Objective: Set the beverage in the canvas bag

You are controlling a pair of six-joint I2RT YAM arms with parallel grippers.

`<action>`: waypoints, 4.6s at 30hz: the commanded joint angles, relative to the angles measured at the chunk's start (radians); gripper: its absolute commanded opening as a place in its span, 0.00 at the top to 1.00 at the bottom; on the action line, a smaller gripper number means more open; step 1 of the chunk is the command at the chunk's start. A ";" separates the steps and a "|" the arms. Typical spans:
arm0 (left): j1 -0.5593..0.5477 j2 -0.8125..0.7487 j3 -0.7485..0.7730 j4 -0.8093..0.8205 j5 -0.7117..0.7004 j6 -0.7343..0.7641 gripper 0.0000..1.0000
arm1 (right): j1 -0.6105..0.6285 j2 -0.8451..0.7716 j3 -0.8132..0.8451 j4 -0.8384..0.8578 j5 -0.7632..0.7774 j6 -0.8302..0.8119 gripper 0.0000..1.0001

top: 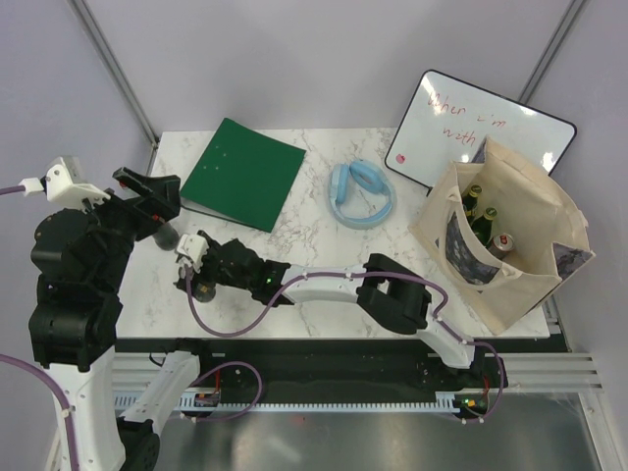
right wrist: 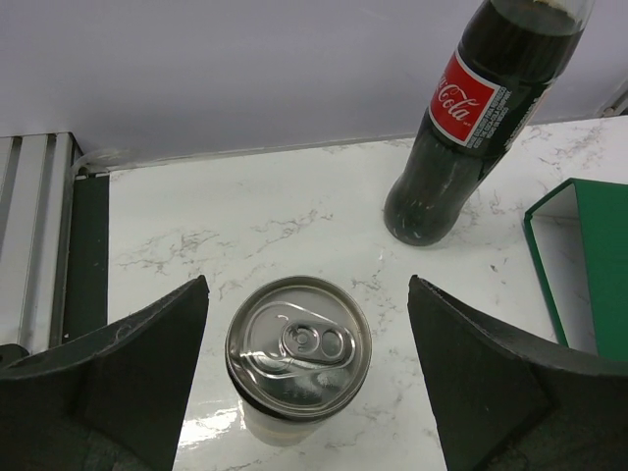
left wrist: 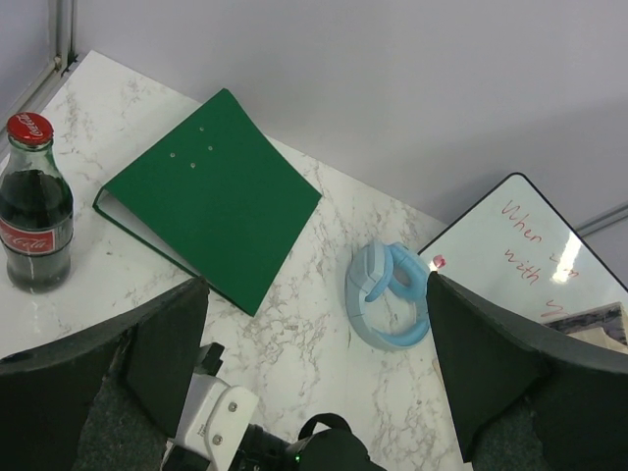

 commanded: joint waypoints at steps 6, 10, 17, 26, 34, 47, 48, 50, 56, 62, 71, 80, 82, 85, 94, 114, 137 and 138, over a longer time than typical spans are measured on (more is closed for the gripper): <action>-0.003 0.007 -0.008 0.042 0.015 0.022 0.01 | 0.013 -0.045 0.024 0.001 0.002 -0.034 0.09; -0.003 0.006 -0.013 0.042 0.012 0.023 0.01 | 0.013 -0.013 0.014 -0.009 -0.004 -0.018 0.09; -0.003 0.009 -0.027 0.044 0.017 0.019 0.01 | -0.002 0.030 0.013 0.005 -0.002 0.025 0.09; -0.003 0.007 -0.039 0.052 0.014 0.016 0.01 | -0.012 0.062 0.057 -0.023 -0.042 0.052 0.34; -0.003 0.012 -0.062 0.067 0.017 0.014 0.01 | -0.013 -0.139 -0.104 0.069 0.030 0.025 0.77; -0.003 0.056 -0.283 0.193 0.274 0.034 0.02 | -0.176 -0.680 -0.119 -0.450 0.467 0.062 1.00; -0.003 0.069 -0.303 0.196 0.303 0.037 0.02 | -0.192 -0.744 -0.110 -0.506 0.501 0.074 1.00; -0.003 0.102 -0.323 0.200 0.359 0.039 0.02 | -0.252 -0.815 -0.105 -0.609 0.586 0.094 1.00; -0.006 0.133 -0.375 0.203 0.397 0.066 0.02 | -0.452 -0.998 0.033 -0.978 0.789 0.178 1.00; -0.014 0.122 -0.430 0.237 0.446 0.066 0.02 | -0.674 -1.088 0.096 -1.178 0.946 0.175 1.00; -0.015 0.116 -0.433 0.251 0.472 0.059 0.02 | -1.082 -1.119 -0.106 -1.249 0.699 0.273 1.00; -0.017 0.106 -0.458 0.252 0.468 0.057 0.02 | -1.246 -1.130 -0.330 -1.089 0.594 0.339 1.00; -0.017 0.107 -0.459 0.252 0.463 0.060 0.02 | -1.246 -1.139 -0.377 -1.051 0.613 0.344 1.00; -0.017 0.115 -0.463 0.252 0.457 0.065 0.01 | -1.288 -1.157 -0.440 -1.002 0.668 0.335 1.00; -0.017 0.132 -0.461 0.268 0.462 0.062 0.01 | -1.371 -1.200 -0.576 -0.830 0.769 0.344 1.00; -0.020 0.135 -0.459 0.271 0.472 0.060 0.01 | -1.447 -1.243 -0.803 -0.652 0.756 0.445 1.00; -0.021 0.107 -0.493 0.302 0.518 0.036 0.01 | -1.447 -1.412 -0.762 -0.793 0.137 0.411 1.00; -0.021 0.107 -0.493 0.302 0.520 0.037 0.01 | -1.449 -1.421 -0.789 -0.786 0.136 0.402 1.00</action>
